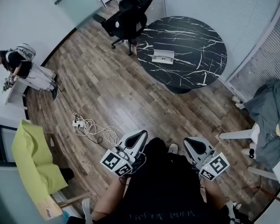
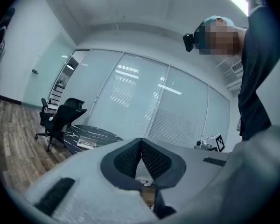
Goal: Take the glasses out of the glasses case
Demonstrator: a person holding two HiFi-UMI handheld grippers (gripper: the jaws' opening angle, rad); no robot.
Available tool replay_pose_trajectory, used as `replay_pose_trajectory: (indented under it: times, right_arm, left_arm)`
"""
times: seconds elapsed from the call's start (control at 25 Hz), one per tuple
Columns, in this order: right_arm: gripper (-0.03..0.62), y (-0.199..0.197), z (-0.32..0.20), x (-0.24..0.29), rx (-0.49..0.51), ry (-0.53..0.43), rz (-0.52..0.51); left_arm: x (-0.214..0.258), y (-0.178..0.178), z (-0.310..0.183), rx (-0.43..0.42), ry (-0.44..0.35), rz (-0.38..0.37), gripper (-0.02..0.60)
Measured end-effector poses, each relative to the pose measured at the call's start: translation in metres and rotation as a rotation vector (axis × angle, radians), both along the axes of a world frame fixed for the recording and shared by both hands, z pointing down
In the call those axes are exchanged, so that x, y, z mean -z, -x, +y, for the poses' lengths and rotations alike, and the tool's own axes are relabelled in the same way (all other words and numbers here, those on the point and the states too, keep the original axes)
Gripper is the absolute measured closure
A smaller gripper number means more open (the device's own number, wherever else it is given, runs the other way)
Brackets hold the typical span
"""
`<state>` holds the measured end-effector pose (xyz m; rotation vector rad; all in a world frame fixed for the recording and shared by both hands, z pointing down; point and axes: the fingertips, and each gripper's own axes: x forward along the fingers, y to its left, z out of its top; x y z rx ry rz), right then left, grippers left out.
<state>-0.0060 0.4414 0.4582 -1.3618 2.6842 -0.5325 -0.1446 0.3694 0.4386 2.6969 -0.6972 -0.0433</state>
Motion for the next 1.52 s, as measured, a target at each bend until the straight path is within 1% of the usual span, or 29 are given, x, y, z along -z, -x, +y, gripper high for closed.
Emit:
replay_pose_trajectory:
  times: [0.12,0.2,0.28,0.44,0.6,0.72,0.84,0.96,1.08,1.24,1.32,1.44,1.52]
  right_arm:
    - [0.563,-0.001,0.006,-0.001,0.026,0.029,-0.025]
    - [0.563,-0.004,0.007,-0.004,0.037,0.037,-0.024]
    - [0.563,-0.011,0.003,-0.007,0.025,0.045,-0.027]
    - [0.563,-0.022,-0.01,-0.007,-0.008,0.057,-0.078]
    - [0.563,-0.026,-0.019,-0.005,-0.041,0.036,-0.033]
    - [0.563,-0.028,-0.027,-0.009,-0.056,0.054,-0.006]
    - [0.562,-0.026,-0.041,-0.013,-0.047,0.074,-0.015]
    - [0.562,-0.019,-0.055,-0.009,-0.03,0.073,-0.044]
    - [0.562,-0.014,-0.074,-0.006,-0.021,0.081,-0.062]
    - [0.562,-0.004,-0.109,-0.002,0.016,0.071,-0.02]
    - [0.562,0.001,-0.131,0.0,0.031,0.059,-0.002]
    - [0.562,0.005,-0.165,0.001,0.038,0.05,0.026]
    - [0.562,0.005,-0.186,0.002,0.032,0.055,0.019]
  left_arm:
    - [-0.001,-0.002,0.002,0.009,0.002,0.003,0.563]
    - [-0.001,-0.005,-0.001,0.013,0.0,0.008,0.563]
    - [0.0,-0.01,-0.004,0.011,-0.006,0.011,0.563]
    - [0.0,-0.013,-0.013,0.007,-0.006,0.02,0.563]
    - [-0.003,-0.019,-0.026,-0.009,0.001,0.024,0.563]
    - [-0.002,-0.024,-0.037,-0.02,-0.003,0.024,0.563]
    - [0.0,-0.027,-0.051,-0.027,-0.006,0.024,0.563]
    - [-0.002,-0.025,-0.064,-0.033,-0.002,0.008,0.563]
    - [-0.001,-0.023,-0.085,-0.03,-0.001,0.008,0.563]
    - [-0.001,-0.028,-0.119,-0.052,-0.01,0.005,0.563]
    - [-0.003,-0.03,-0.138,-0.059,-0.002,0.016,0.563]
    - [-0.008,-0.031,-0.169,-0.069,0.011,0.025,0.563]
    - [-0.011,-0.032,-0.187,-0.08,0.019,0.026,0.563]
